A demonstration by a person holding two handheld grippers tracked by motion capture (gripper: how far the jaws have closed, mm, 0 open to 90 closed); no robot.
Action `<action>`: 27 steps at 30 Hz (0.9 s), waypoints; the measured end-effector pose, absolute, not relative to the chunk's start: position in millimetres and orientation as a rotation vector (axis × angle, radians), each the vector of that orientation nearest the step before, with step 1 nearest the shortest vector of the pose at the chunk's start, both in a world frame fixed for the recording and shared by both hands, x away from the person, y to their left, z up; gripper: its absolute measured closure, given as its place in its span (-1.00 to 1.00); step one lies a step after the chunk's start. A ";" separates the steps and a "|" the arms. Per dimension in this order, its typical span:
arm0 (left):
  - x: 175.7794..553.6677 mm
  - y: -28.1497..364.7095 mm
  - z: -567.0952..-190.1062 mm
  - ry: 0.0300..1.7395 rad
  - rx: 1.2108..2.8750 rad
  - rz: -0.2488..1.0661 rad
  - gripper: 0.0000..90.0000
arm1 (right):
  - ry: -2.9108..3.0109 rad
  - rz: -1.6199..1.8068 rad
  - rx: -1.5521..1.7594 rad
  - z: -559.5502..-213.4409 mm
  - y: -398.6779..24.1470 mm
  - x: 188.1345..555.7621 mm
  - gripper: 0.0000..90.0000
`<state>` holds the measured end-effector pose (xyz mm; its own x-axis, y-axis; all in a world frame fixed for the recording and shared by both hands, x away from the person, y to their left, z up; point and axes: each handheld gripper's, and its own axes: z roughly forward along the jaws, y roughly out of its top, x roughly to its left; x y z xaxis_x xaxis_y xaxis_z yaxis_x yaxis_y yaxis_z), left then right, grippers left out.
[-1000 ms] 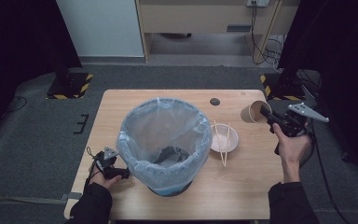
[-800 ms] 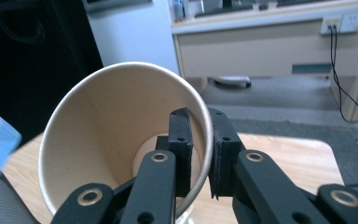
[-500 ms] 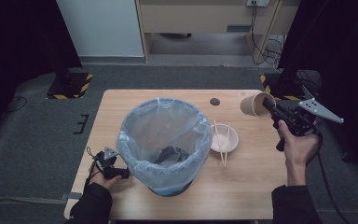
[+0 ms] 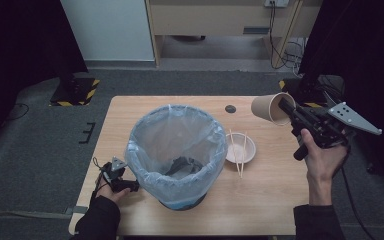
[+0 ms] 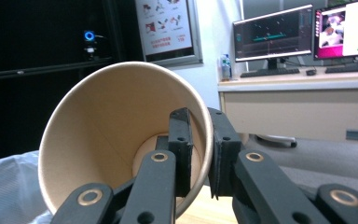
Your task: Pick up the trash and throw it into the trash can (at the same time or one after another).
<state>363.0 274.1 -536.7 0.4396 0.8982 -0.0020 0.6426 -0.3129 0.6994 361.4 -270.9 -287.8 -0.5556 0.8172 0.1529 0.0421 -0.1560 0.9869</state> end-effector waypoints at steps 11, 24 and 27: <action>363.1 273.9 -536.6 1.287 2.065 0.521 -1.00 | 1.586 1.858 0.866 -272.9 -246.4 349.3 0.82; 363.2 273.5 -536.6 1.283 2.068 0.520 -1.00 | 1.667 1.879 0.790 -268.9 -215.5 344.2 0.82; 363.2 273.6 -536.6 1.282 2.068 0.520 -1.00 | 1.683 1.900 0.768 -267.5 -205.4 344.7 0.82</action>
